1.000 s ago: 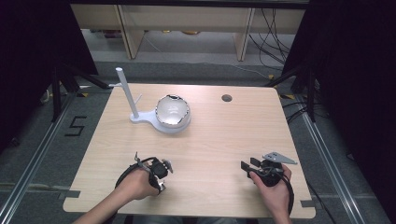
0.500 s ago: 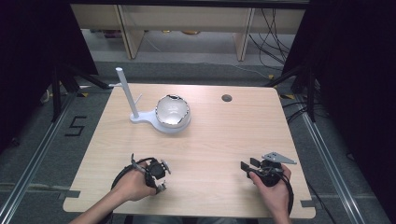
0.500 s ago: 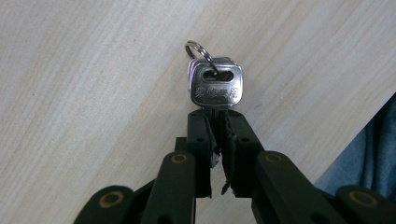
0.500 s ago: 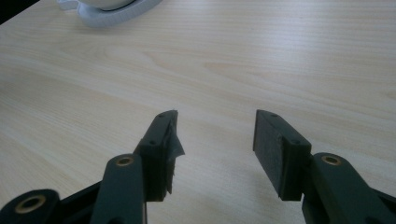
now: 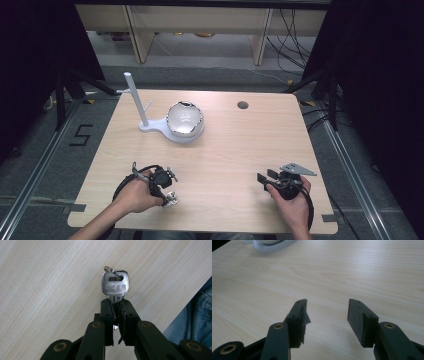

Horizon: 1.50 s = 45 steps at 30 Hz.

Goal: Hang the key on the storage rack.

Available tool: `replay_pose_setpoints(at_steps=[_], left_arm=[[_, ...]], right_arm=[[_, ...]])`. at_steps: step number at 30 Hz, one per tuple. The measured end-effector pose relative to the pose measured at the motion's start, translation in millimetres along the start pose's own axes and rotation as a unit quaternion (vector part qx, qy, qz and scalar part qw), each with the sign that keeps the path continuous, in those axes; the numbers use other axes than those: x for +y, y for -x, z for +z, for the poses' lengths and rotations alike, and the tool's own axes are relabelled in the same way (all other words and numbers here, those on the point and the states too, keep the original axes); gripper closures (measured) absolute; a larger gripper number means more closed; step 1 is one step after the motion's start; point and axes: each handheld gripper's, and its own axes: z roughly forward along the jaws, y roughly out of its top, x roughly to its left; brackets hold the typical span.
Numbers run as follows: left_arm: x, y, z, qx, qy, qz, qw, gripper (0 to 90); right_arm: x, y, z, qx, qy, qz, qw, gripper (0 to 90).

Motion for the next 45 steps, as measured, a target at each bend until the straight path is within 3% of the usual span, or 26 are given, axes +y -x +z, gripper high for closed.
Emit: replay_pose_setpoints(at_steps=[1,3,5,10,11,12,17,22,25,26,28,30,31,35,39,40,41,42,45], left_arm=[[-0.7,-0.4,-3.9,0.000,0.015,-0.004,0.9999,84.2],[-0.6,-0.7,-7.1,0.001,0.012,-0.003,0.9999,84.3],[-0.9,-0.5,-14.3,0.008,0.023,-0.003,0.9997,84.3],[-1.9,-3.1,-22.1,0.010,0.036,-0.004,0.9993,84.4],[-2.4,-4.2,-23.8,0.011,0.041,-0.008,0.9991,84.4],[-3.8,-7.0,-28.0,0.012,0.049,-0.011,0.9987,84.4],[-7.3,-11.9,-37.5,0.016,0.065,-0.018,0.9976,84.4],[-11.9,-24.3,-52.2,0.029,0.090,-0.032,0.9950,84.4],[-13.9,-28.7,-55.6,0.033,0.092,-0.044,0.9942,84.4],[-16.4,-34.9,-57.2,0.040,0.105,-0.048,0.9925,84.4],[-19.0,-40.0,-59.0,0.046,0.114,-0.060,0.9905,84.4],[-20.6,-42.6,-60.9,0.056,0.113,-0.066,0.9898,84.4],[-22.9,-46.5,-62.9,0.066,0.115,-0.071,0.9887,84.4],[-27.0,-52.7,-66.0,0.067,0.123,-0.079,0.9869,84.4],[-31.8,-59.9,-69.3,0.072,0.123,-0.090,0.9857,84.4],[-32.8,-61.7,-70.4,0.076,0.122,-0.087,0.9858,84.4],[-33.8,-62.3,-70.3,0.080,0.128,-0.089,0.9845,84.4],[-35.5,-65.6,-72.4,0.078,0.122,-0.088,0.9855,84.4],[-37.8,-68.4,-74.0,0.080,0.125,-0.096,0.9842,84.4]], right_arm=[[-0.3,-3.1,-0.5,-0.001,-0.001,0.018,0.9998,50.5],[-0.4,-3.1,-0.6,-0.001,-0.002,0.018,0.9998,50.4],[-0.2,0.4,-0.2,-0.001,0.000,0.000,1.0000,50.4],[-0.1,0.1,0.0,-0.001,0.000,-0.001,1.0000,50.5],[-0.1,0.1,0.0,-0.001,0.000,-0.001,1.0000,50.5],[-0.4,-3.2,-0.5,-0.002,-0.001,0.017,0.9999,50.5],[-0.4,-3.1,-0.6,-0.002,-0.002,0.018,0.9998,50.5],[0.3,-3.7,-2.4,-0.002,-0.005,0.019,0.9998,50.5],[0.3,-3.4,-2.6,-0.007,0.001,0.018,0.9998,50.5],[0.9,-0.2,-2.2,-0.001,0.007,0.000,1.0000,50.5],[1.0,0.0,-2.5,-0.003,0.009,-0.004,0.9999,50.5],[1.2,-0.3,-3.0,-0.001,0.011,-0.002,0.9999,50.6],[1.2,-3.6,-4.4,-0.012,0.002,0.015,0.9998,50.6],[1.2,-3.7,-3.8,-0.006,0.008,0.017,0.9998,50.6],[0.7,-4.2,-3.8,-0.003,0.013,0.019,0.9997,50.6],[1.1,-1.6,-3.6,0.000,0.014,0.006,0.9999,50.6],[1.9,-1.6,-6.0,-0.013,0.003,-0.002,0.9999,50.6],[2.0,-1.6,-5.8,-0.014,0.007,-0.003,0.9999,50.7],[1.1,-1.7,-4.7,-0.005,0.016,0.003,0.9999,50.8]])
